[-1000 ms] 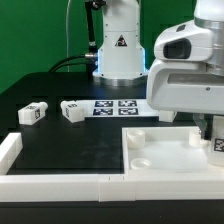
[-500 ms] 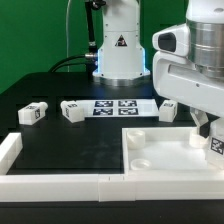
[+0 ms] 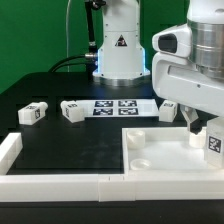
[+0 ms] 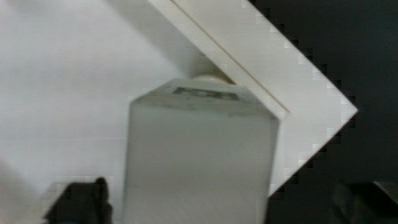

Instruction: Assemble one leg

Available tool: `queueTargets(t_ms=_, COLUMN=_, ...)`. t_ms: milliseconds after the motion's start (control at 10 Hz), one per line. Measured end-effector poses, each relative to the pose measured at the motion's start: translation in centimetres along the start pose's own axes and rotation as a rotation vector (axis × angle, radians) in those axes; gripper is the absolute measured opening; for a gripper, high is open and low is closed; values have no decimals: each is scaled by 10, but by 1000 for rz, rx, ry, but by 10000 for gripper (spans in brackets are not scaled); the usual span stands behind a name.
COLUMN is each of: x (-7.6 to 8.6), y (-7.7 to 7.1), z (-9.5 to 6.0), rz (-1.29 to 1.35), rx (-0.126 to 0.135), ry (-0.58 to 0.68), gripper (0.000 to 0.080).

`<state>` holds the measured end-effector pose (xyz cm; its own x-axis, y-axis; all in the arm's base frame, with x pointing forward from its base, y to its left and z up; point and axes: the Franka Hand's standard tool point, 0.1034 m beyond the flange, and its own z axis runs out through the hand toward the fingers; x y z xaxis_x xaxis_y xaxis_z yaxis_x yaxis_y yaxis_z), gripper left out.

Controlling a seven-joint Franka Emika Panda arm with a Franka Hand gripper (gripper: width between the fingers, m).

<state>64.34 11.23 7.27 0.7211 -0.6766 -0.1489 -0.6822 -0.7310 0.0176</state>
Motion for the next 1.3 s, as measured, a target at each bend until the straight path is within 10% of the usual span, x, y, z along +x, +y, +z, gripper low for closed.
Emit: queueTargets(t_ms=1300, x=-2, y=6, z=-1, rz=-1282, rx=12, ry=86, gripper=619)
